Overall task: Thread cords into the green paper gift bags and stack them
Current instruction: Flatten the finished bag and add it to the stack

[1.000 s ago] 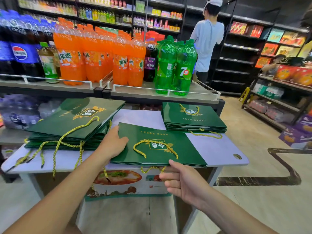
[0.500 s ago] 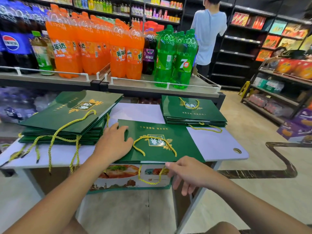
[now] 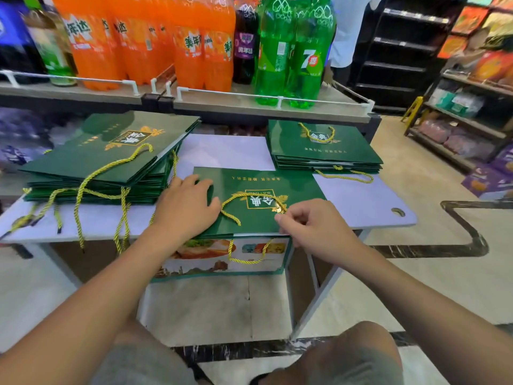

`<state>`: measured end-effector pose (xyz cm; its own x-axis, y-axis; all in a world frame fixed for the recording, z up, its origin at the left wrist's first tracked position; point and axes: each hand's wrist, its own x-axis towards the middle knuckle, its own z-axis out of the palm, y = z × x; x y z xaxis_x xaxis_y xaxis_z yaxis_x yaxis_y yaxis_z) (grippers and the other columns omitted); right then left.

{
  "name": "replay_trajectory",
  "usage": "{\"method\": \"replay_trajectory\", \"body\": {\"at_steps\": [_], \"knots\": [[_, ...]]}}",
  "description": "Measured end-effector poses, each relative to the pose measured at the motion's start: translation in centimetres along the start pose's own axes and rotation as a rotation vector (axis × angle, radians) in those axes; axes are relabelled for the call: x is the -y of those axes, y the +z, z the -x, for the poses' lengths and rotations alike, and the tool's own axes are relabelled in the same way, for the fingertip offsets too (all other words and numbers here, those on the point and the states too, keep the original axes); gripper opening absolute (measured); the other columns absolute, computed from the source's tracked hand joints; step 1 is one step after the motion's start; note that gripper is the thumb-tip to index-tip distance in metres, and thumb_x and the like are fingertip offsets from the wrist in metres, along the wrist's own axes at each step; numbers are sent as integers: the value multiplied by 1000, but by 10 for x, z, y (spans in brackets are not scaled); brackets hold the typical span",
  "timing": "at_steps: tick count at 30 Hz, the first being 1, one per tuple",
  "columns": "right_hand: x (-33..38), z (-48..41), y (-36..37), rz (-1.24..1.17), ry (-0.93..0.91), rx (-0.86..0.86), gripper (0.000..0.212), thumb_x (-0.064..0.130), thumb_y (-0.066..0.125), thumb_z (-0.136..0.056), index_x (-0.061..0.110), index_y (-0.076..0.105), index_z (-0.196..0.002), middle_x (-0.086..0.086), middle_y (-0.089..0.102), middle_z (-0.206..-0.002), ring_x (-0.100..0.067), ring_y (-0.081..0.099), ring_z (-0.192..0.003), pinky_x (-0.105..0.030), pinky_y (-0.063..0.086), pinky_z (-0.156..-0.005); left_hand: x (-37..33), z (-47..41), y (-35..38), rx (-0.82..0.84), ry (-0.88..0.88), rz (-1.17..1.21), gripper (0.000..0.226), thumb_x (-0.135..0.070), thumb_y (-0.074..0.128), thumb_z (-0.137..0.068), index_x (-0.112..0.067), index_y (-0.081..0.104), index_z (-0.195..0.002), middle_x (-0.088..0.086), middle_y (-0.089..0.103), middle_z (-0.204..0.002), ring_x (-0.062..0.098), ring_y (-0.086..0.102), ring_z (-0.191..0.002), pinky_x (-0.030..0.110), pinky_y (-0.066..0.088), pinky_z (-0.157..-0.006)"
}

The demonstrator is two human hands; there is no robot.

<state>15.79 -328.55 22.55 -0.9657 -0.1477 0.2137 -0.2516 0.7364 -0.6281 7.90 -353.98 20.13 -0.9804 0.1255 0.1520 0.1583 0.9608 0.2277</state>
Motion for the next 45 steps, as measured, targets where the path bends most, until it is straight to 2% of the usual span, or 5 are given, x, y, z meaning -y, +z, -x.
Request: {"method": "replay_trajectory", "body": {"at_steps": [7,12,25,38,45], "knots": [[-17,-37,-2,99,-115,-201,21,38,55,-101,30,74,-103,16,72,-100,-4,63,-97,-37,54,-87,-18,-9,-3,-77,85,25,53,-42,36,-100,-28,47,-150,9,40,-159,37,33,-146,51,37,-114],[-33,-71,15,458,66,19,89,86,19,-87,38,21,-162,-2,16,-171,-25,12,-158,-52,15,-126,-29,-29,11,121,150,-65,76,-80,11,-89,-51,10,-159,-4,-3,-173,29,-9,-158,59,1,-125],[-51,-80,33,662,179,240,104,101,-2,-70,49,-4,-161,8,-4,-173,-25,-8,-159,-58,0,-126,-25,-32,37,202,114,-161,86,-91,-6,-76,-57,-9,-155,-6,-8,-172,35,-11,-157,61,-4,-124],[-45,-77,30,585,198,161,88,91,10,-83,49,11,-160,11,6,-172,-19,-3,-159,-68,-2,-122,-26,-29,32,137,91,-78,79,-84,8,-85,-54,8,-158,-10,4,-172,29,-3,-158,66,4,-122],[-49,-74,25,389,219,-15,84,80,16,-89,36,30,-159,0,19,-171,-20,8,-158,-55,11,-126,-26,-25,26,100,99,-17,74,-75,17,-89,-47,22,-157,-9,8,-172,26,4,-158,62,8,-124]]}}
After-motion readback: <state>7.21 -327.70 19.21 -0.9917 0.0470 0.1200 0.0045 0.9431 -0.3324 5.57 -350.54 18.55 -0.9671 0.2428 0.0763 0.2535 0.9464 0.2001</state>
